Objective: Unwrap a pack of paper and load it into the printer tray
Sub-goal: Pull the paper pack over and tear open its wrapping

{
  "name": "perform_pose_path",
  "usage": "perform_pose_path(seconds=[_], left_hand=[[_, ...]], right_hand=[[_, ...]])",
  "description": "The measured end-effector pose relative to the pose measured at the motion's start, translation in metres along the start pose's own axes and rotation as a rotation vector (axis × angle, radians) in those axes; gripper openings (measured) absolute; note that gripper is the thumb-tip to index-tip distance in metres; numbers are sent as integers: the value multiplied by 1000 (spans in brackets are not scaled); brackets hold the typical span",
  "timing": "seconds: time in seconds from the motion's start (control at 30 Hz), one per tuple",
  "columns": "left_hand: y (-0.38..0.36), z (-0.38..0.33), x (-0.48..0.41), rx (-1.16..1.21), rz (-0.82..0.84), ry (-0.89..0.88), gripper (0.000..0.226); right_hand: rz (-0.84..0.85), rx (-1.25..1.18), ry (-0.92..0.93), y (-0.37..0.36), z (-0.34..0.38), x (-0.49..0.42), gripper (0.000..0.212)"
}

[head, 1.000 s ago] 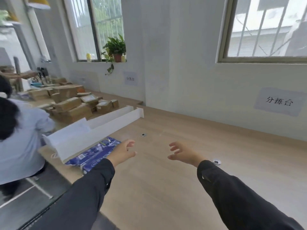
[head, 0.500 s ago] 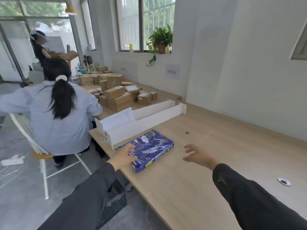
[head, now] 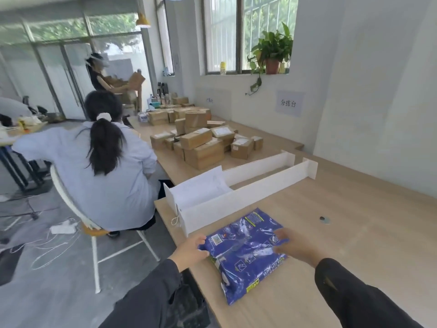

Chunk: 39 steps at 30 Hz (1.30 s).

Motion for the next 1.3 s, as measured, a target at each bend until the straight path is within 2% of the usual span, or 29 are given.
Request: perform_pose_path(seconds=[0.27, 0.47, 0.7, 0.87, 1.0, 1.13, 1.3], left_hand=[[-14, -8, -78, -78, 98, 52, 54], [-34, -17, -137, -107, 209, 16, 47], [-55, -31, -214, -130, 394, -83, 44], [-76, -39, -256, -250, 553, -229, 41], [-99, -29, -264, -445, 664, -373, 45], [-117, -25, -269, -550, 680, -551, 51], [-144, -24, -277, -752, 654, -709, 55]], right_hand=[[85, -31, -69, -9, -26, -74, 51], [41, -37, -159, -12, -40, -101, 47], [-103, -145, -348, -28, -59, -124, 42], [-195, -224, -469, -53, -70, -144, 39], [-251, -242, -558, -75, -79, -149, 40], [-339, -242, -649, -88, -94, -150, 37], [-407, -120, -596, -92, -98, -164, 32]])
Point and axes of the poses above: each hand's wrist, its own x-axis away from the middle knuckle, its own y-axis out of the back of the hand, z = x × y, the point moved 9 cm from there along -x, towards the middle knuckle, and after that the axes turned 4 degrees about y, right-handed, at the moved point
